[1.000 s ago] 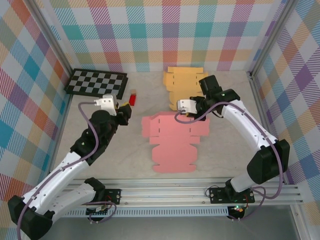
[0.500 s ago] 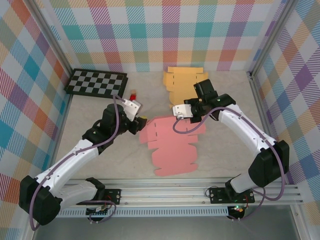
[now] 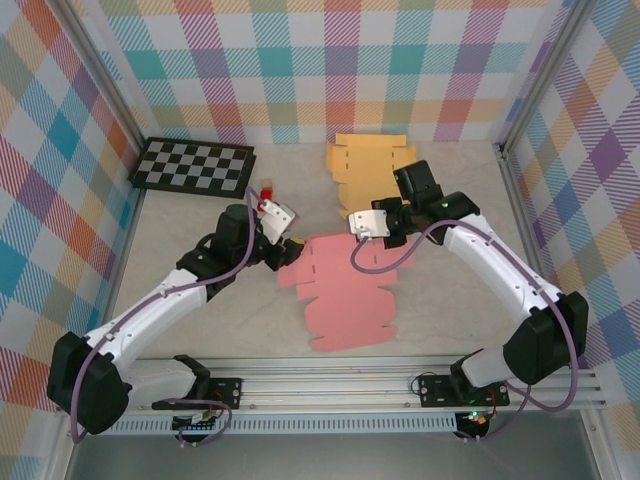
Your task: Fold the paper box
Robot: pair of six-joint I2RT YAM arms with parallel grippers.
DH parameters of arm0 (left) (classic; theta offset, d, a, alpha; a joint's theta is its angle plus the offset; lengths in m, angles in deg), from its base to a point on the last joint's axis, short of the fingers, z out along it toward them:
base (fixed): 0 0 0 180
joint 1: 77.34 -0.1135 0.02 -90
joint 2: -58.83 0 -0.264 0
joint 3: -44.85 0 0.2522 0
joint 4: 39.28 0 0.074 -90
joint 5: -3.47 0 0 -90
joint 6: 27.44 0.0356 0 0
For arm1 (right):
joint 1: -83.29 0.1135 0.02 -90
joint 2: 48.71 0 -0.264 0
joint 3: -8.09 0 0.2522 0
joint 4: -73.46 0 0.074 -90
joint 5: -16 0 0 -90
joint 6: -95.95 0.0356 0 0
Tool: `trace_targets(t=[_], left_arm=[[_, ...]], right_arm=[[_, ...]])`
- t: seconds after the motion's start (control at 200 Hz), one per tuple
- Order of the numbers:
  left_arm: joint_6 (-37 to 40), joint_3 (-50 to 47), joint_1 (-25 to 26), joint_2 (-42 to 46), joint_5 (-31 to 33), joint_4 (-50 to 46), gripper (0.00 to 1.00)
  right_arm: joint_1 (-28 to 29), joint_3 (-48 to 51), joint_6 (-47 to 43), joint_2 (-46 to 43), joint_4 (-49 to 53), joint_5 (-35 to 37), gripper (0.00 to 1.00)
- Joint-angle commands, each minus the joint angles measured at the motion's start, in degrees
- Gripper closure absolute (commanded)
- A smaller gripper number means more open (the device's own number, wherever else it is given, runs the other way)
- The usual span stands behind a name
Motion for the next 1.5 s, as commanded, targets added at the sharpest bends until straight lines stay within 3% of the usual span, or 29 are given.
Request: trace_targets(t=[0.0, 0.255, 0.5, 0.75, 0.875, 1.04, 1.125, 1.245, 1.385, 1.495], left_arm=[[0.5, 2.6, 1.9, -1.2, -1.9, 2.1, 0.43], [2.8, 4.0, 5.3, -3.8, -6.4, 2.5, 0.38], [4.9, 4.0, 6.0, -4.1, -10.2, 2.4, 0.44], [11.1, 3.7, 6.5, -3.6, -10.0, 0.7, 0.29], [13.3, 8.4, 6.5, -6.6, -10.4, -2.8, 0.30], [13.6, 11.2, 6.6, -8.5, -15.7, -3.1, 0.32], [12.9, 12.0, 6.7, -8.9, -17.6, -3.2, 0.38], [12.2, 11.3, 6.9, -9.0, -17.9, -1.8, 0.73], [13.7, 10.8, 7.1, -8.8, -16.8, -2.5, 0.99], [16.1, 10.4, 7.2, -8.8, -14.8, -4.4, 1.00]], right_arm=[[0.2, 1.2, 0.3, -1.3, -1.1, -4.3, 1.00], [0.8, 2.6, 0.6, -1.4, -0.8, -2.4, 1.00], [0.8, 3.6, 0.0, -2.5, 0.8, -4.1, 1.00], [0.9, 4.5, -0.3, -3.6, 1.9, -5.0, 1.00], [0.9, 4.6, 0.2, -4.1, 2.8, -6.1, 1.00], [1.0, 5.4, 0.4, -5.3, 3.9, -6.6, 1.00], [1.0, 6.1, 0.5, -6.0, 3.9, -6.4, 1.00], [1.0, 6.5, 0.6, -6.5, 3.9, -6.1, 1.00], [1.0, 7.1, 0.6, -6.5, 3.9, -5.2, 1.00], [1.0, 7.5, 0.7, -6.1, 3.3, -4.3, 1.00]])
